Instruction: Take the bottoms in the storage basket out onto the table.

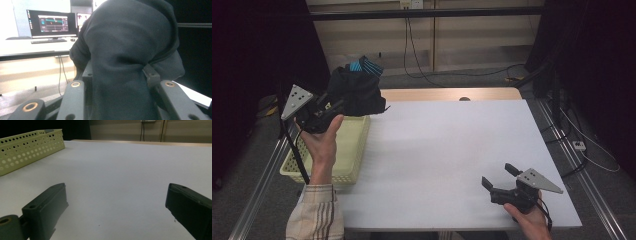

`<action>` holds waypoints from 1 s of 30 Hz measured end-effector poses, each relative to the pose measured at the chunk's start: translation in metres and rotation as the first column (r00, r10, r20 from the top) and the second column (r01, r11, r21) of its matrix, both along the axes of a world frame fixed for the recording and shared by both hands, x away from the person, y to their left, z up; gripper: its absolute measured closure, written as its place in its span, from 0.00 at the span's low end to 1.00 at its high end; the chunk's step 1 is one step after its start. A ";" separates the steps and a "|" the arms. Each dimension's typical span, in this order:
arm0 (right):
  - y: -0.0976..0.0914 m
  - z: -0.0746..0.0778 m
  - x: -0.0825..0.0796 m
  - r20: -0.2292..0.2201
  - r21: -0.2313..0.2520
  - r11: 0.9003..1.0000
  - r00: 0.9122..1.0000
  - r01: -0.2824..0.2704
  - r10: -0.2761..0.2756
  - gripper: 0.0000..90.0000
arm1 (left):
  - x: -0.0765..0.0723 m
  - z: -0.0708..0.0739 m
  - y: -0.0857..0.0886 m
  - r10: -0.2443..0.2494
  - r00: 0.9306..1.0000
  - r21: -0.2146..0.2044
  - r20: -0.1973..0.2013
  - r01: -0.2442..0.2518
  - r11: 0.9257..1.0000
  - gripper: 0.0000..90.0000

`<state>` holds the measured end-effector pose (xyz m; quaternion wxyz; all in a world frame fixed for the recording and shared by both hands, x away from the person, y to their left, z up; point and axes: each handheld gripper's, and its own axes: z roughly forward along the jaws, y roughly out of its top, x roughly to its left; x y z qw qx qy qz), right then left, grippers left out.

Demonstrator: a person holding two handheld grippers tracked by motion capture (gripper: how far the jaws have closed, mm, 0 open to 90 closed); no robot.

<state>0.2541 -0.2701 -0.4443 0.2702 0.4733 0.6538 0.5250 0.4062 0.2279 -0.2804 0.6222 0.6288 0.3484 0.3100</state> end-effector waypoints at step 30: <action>-0.001 0.000 -0.001 0.001 -0.003 1.000 1.000 0.011 -0.011 0.04 | 0.020 0.004 -0.043 -0.106 0.994 0.026 -0.016 0.106 0.994 0.65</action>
